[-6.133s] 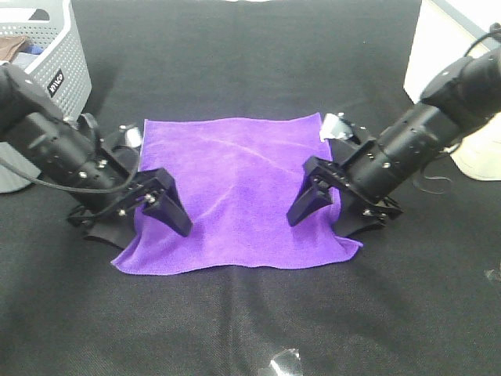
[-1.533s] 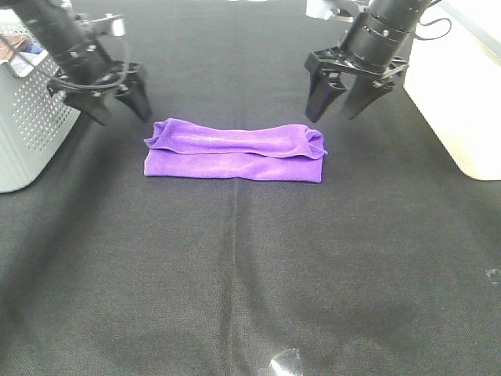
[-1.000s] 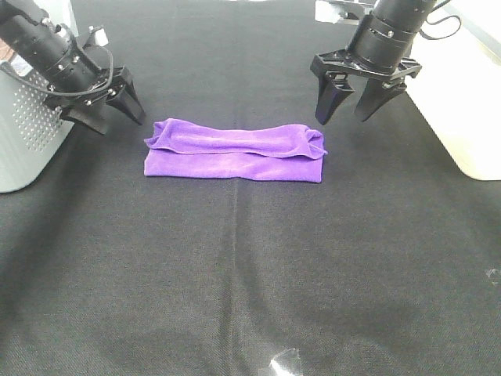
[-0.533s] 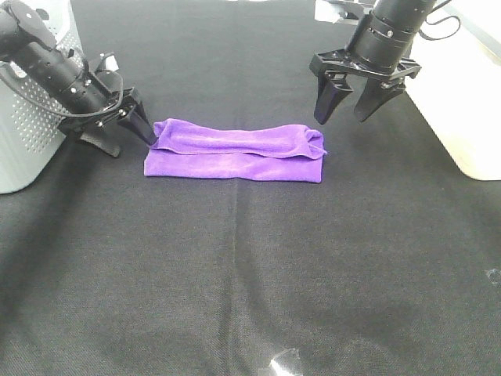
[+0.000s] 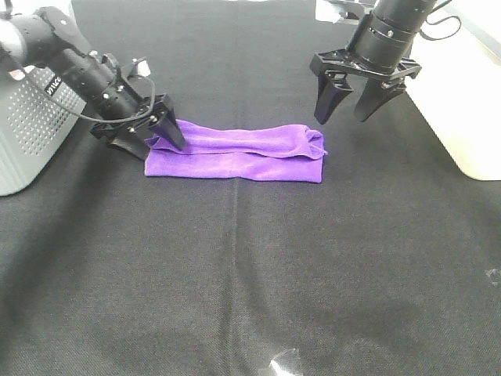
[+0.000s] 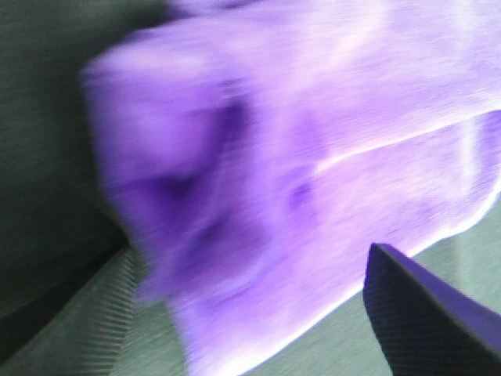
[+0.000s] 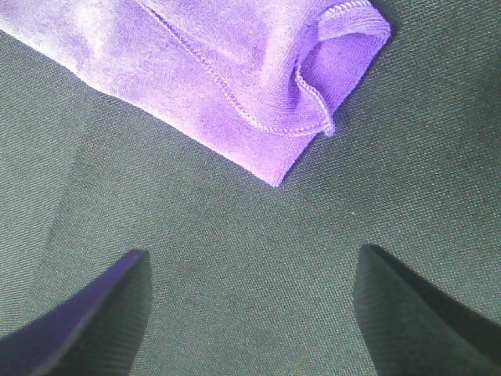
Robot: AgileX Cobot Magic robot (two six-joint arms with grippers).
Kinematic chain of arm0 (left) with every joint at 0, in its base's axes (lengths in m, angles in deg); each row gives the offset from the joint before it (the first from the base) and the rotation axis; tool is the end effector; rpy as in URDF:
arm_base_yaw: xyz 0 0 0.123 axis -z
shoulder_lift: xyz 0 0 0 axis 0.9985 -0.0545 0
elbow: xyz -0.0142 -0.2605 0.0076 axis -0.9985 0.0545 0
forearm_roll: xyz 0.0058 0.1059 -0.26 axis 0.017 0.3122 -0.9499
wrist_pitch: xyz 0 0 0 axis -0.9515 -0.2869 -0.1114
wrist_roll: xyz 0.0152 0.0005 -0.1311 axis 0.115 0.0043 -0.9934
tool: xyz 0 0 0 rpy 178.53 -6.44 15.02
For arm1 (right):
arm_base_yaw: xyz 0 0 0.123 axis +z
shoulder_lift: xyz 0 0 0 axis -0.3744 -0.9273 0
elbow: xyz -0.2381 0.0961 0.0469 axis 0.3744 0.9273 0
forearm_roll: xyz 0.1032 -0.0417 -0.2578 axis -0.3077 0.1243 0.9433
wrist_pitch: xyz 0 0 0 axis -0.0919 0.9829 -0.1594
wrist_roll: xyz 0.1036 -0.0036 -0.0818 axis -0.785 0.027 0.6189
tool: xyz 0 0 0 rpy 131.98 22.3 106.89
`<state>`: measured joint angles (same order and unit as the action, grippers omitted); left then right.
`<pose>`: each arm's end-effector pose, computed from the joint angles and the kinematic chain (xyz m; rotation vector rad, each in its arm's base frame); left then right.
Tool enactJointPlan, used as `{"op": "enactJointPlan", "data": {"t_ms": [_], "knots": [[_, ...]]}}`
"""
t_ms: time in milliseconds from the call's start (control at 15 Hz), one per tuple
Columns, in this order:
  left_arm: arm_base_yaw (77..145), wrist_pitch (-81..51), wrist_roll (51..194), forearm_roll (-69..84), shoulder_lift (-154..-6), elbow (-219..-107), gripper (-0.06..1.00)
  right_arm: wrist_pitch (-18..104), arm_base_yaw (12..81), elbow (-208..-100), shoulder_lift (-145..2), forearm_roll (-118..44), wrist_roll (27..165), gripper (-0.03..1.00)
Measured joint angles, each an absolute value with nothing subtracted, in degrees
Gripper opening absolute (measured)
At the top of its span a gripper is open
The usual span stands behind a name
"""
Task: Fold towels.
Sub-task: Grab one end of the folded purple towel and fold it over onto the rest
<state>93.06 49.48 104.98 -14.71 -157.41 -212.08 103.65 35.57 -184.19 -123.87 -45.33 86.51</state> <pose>0.5238 -0.1285 0.0427 0.2697 2.8750 -0.8551 0.4632 0.1483 0.1542 -0.5816 2.8800 0.4149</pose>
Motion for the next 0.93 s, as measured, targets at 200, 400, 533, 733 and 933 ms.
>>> {"op": "enactJointPlan", "data": {"t_ms": [200, 400, 533, 733, 933], "knots": [[93.1, 49.4, 104.8, -15.5, -157.8, -212.1, 0.74, 103.6, 35.6, -184.2, -123.9, -45.3, 86.5, 0.72], [94.3, 49.4, 104.4, -17.2, -158.9, -213.0, 0.74, 103.6, 35.6, -184.2, -123.9, -45.3, 86.5, 0.72], [96.8, 49.4, 104.1, -17.3, -160.1, -214.9, 0.71, 103.7, 35.6, -184.2, -123.5, -45.3, 86.5, 0.72], [98.7, 49.1, 101.3, -14.8, -161.4, -217.9, 0.48, 103.7, 35.6, -184.2, -121.3, -45.3, 86.5, 0.72], [98.8, 50.1, 101.6, -11.6, -162.7, -220.8, 0.04, 103.8, 35.6, -184.2, -119.6, -45.3, 86.5, 0.72]]}}
